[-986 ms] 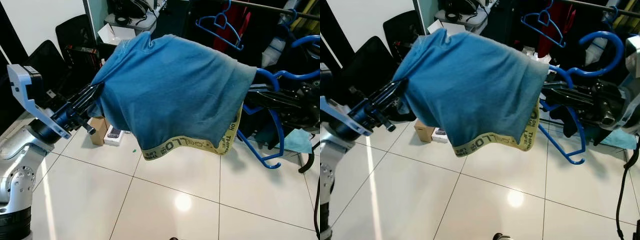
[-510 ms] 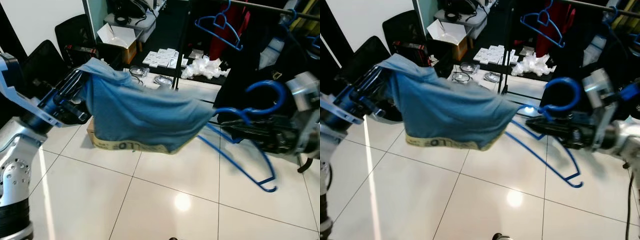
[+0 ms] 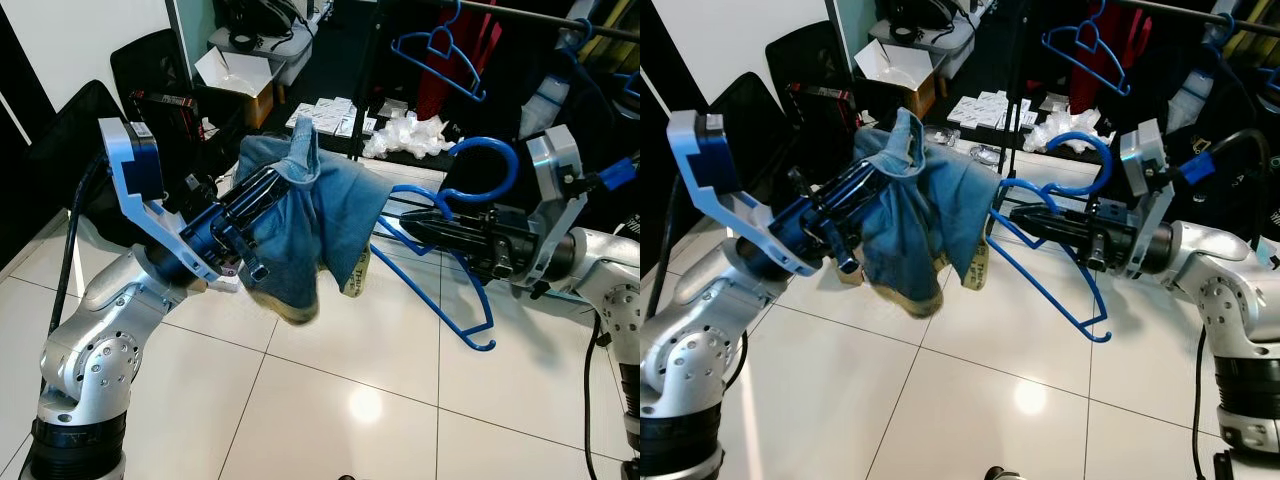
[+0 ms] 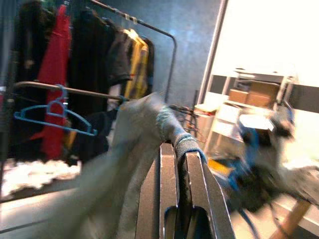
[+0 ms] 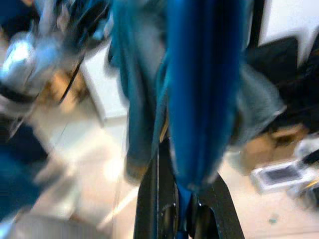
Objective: Hang hanger
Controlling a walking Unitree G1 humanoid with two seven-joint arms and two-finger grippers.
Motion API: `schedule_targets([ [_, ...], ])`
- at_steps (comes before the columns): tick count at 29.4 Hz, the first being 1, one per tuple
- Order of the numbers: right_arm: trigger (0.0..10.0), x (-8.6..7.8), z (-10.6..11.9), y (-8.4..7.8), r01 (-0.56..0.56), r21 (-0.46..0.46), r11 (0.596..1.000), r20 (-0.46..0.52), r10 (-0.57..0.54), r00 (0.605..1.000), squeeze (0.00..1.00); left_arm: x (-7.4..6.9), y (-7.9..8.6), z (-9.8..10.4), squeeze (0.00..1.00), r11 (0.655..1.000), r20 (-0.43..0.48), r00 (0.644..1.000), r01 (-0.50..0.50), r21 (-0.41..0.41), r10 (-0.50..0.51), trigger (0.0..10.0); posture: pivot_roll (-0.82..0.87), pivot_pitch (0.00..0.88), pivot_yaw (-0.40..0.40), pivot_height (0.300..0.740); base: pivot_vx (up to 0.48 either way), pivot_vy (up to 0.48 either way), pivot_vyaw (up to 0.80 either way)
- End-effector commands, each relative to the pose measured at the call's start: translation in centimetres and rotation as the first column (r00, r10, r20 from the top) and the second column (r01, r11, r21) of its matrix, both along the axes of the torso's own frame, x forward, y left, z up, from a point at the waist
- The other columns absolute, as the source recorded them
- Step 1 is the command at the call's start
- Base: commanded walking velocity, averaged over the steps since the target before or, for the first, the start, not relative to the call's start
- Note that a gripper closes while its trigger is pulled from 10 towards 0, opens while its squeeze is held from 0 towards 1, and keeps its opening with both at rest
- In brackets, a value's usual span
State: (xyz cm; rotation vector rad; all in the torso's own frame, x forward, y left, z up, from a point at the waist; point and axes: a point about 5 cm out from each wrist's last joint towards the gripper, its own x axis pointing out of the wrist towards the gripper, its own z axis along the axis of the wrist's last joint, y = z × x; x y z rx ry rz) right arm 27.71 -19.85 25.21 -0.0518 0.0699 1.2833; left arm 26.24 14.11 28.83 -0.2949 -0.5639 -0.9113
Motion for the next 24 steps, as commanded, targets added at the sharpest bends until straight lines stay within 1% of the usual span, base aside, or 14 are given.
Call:
schedule_targets([
  [1, 10.0, -1.0, -0.8, 0.4, -0.070, -0.045, 0.997, -0.040, 0.068, 0.997, 0.00, 0.2, 0.5, 0.0, 0.00, 0.999, 0.000, 0.999, -0.045, -0.001, 0.045, 0.0, -0.03, 0.143, -0.020, 0.740, 0.000, 0.000, 0.00],
  [2, 10.0, -1.2, -0.9, 0.3, -0.075, -0.053, 0.996, -0.046, 0.072, 0.996, 0.00, 0.3, 0.7, 0.1, 0.00, 0.998, -0.001, 0.998, -0.061, -0.001, 0.061, 0.0, -0.03, 0.143, -0.020, 0.740, 0.000, 0.000, 0.00],
  [3, 10.0, -1.0, -0.6, -0.2, -0.037, -0.037, 0.999, -0.031, 0.036, 0.999, 0.00, 0.5, 1.1, 0.0, 0.00, 0.996, -0.002, 0.996, -0.087, 0.000, 0.087, 0.0, -0.03, 0.144, -0.017, 0.740, 0.000, 0.000, 0.00],
  [4, 10.0, -1.0, -0.6, -0.2, -0.037, -0.037, 0.999, -0.031, 0.036, 0.999, 0.00, 0.5, 1.1, 0.0, 0.00, 0.996, -0.002, 0.996, -0.087, 0.000, 0.087, 0.0, -0.03, 0.144, -0.017, 0.740, 0.000, 0.000, 0.00],
  [5, 10.0, -0.8, -0.3, -0.7, -0.002, -0.020, 1.000, -0.021, 0.002, 1.000, 0.00, 0.6, 1.5, 0.0, 0.00, 0.994, -0.003, 0.994, -0.107, 0.002, 0.107, 0.0, -0.03, 0.144, -0.017, 0.740, 0.000, 0.000, 0.00],
  [6, 10.0, -0.8, -0.3, -0.7, -0.002, -0.020, 1.000, -0.021, 0.002, 1.000, 0.00, 0.6, 1.5, 0.0, 0.00, 0.994, -0.003, 0.994, -0.107, 0.002, 0.107, 0.0, -0.03, 0.144, -0.017, 0.740, 0.000, 0.000, 0.00],
  [8, 10.0, -0.6, 0.3, -1.9, 0.056, 0.004, 0.998, 0.006, -0.056, 0.998, 0.00, 0.9, 2.6, 0.0, 0.00, 0.986, -0.008, 0.986, -0.165, -0.003, 0.165, 0.0, -0.03, 0.147, -0.016, 0.740, 0.000, 0.000, 0.00],
  [10, 10.0, -0.4, 1.4, -3.4, 0.129, 0.050, 0.990, 0.047, -0.132, 0.990, 0.00, 1.1, 4.1, 0.0, 0.00, 0.975, -0.013, 0.975, -0.221, 0.012, 0.221, 0.0, -0.04, 0.148, -0.015, 0.740, 0.000, 0.000, 0.00],
  [12, 10.0, -0.2, 1.9, -4.3, 0.174, 0.079, 0.982, 0.071, -0.179, 0.981, 0.00, 1.2, 4.9, -0.1, 0.00, 0.969, -0.014, 0.969, -0.246, 0.025, 0.247, 0.0, -0.04, 0.148, -0.015, 0.740, 0.000, 0.000, 0.00],
  [15, 10.0, 0.3, 2.9, -5.5, 0.248, 0.132, 0.960, 0.102, -0.262, 0.960, 0.00, 1.3, 6.4, -0.4, 0.00, 0.954, -0.033, 0.954, -0.298, 0.023, 0.298, 0.0, -0.04, 0.149, -0.015, 0.740, 0.000, 0.000, 0.00],
  [16, 10.0, 0.4, 3.1, -5.7, 0.260, 0.142, 0.955, 0.108, -0.276, 0.955, 0.00, 1.3, 6.8, -0.5, 0.00, 0.950, -0.036, 0.949, -0.311, 0.025, 0.312, 0.0, -0.04, 0.149, -0.015, 0.740, 0.000, 0.000, 0.00],
  [17, 10.0, 0.4, 3.1, -5.7, 0.260, 0.142, 0.955, 0.108, -0.276, 0.955, 0.00, 1.3, 6.8, -0.5, 0.00, 0.950, -0.036, 0.949, -0.311, 0.025, 0.312, 0.0, -0.04, 0.149, -0.015, 0.740, 0.000, 0.000, 0.00],
  [20, 10.0, 0.4, 3.0, -6.1, 0.286, 0.152, 0.946, 0.109, -0.304, 0.946, 0.00, 1.2, 7.9, -0.6, 0.00, 0.939, -0.053, 0.938, -0.345, -0.016, 0.344, 0.0, -0.04, 0.148, -0.019, 0.740, 0.000, 0.000, 0.00],
  [24, 10.0, 0.6, 3.2, -6.4, 0.308, 0.182, 0.934, 0.109, -0.330, 0.938, 0.00, 1.1, 8.4, -0.6, 0.00, 0.936, -0.062, 0.936, -0.349, -0.043, 0.347, 0.0, -0.04, 0.148, -0.020, 0.740, 0.000, 0.000, 0.00],
])
